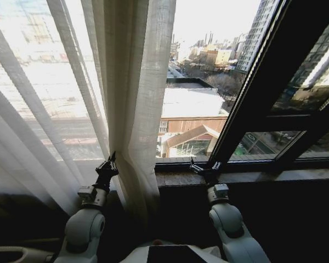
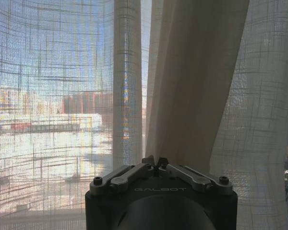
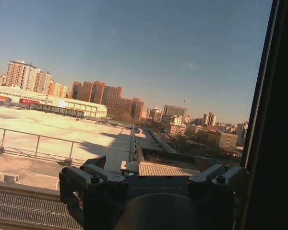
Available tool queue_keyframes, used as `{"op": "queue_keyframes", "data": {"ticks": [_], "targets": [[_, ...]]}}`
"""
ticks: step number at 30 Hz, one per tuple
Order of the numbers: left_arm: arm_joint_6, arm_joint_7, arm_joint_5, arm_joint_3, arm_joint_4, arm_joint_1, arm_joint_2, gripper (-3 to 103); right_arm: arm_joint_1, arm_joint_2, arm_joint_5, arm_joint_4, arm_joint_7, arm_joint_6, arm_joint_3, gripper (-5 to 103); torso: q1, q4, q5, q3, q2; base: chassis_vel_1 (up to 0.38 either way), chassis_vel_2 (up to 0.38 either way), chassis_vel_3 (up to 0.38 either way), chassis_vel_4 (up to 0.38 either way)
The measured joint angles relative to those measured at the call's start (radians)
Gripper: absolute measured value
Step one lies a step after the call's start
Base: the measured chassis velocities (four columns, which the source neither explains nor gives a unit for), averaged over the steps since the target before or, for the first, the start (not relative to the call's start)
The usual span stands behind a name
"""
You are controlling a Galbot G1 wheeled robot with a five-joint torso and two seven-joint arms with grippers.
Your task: Open the curtains by pulling them apart, changing their state from closed to fully open.
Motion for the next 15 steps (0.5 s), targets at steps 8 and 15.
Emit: {"op": "queue_keyframes", "data": {"ticks": [8, 15], "targets": [[-0.001, 0.0, 0.001, 0.001, 0.001, -0.002, -0.002, 0, -0.001, 0.0, 0.004, -0.001, 0.0, 0.013, -0.002, 100, 0.0, 0.0, -0.0002, 0.0, 0.0, 0.103, 0.103, -0.101, -0.099], [-0.001, -0.003, 0.0, -0.005, 0.01, -0.009, -0.007, 0, 0.0, 0.0, 0.004, -0.009, -0.001, 0.019, -0.002, 100, 0.0, 0.0, 0.0003, 0.0, 0.0, 0.003, 0.007, -0.007, -0.008]]}}
